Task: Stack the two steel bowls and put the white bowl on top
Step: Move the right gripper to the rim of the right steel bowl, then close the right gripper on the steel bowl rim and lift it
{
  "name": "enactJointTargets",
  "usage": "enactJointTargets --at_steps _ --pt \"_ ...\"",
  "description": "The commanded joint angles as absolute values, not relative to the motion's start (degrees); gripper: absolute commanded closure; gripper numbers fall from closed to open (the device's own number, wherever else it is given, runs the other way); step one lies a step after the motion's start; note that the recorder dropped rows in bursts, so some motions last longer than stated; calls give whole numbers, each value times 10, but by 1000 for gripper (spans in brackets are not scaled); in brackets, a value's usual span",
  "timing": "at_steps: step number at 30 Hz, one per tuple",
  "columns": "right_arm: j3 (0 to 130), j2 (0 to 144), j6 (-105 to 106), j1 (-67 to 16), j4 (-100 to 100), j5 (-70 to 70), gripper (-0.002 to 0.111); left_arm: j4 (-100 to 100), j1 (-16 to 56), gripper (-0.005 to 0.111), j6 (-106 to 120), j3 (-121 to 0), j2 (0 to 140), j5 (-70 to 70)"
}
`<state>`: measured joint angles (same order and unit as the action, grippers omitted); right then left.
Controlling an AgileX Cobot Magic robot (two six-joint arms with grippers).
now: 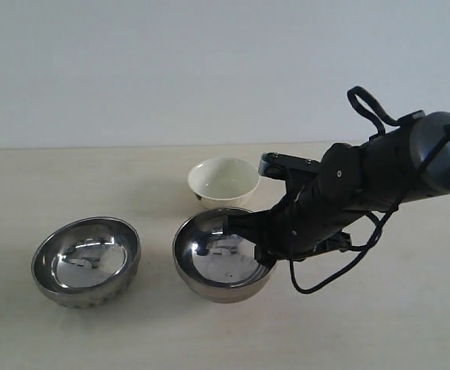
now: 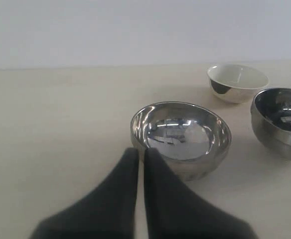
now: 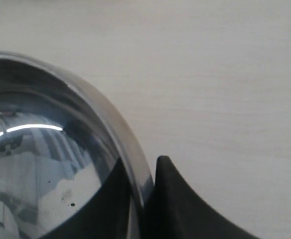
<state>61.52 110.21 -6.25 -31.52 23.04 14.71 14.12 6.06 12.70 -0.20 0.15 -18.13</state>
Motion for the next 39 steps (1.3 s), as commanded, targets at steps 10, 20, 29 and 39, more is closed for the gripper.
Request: enactJointTargets --at_steps 10,20,29,39 --pt "619 1121 -59 -326 247 123 108 141 59 103 123 0 0 -181" --pt "619 1121 -55 -326 247 143 108 141 59 103 123 0 0 -181" --pt "619 1121 -45 -326 247 146 108 141 59 103 123 0 0 -181" --pt "619 1121 -35 -326 247 148 108 141 59 103 123 0 0 -181"
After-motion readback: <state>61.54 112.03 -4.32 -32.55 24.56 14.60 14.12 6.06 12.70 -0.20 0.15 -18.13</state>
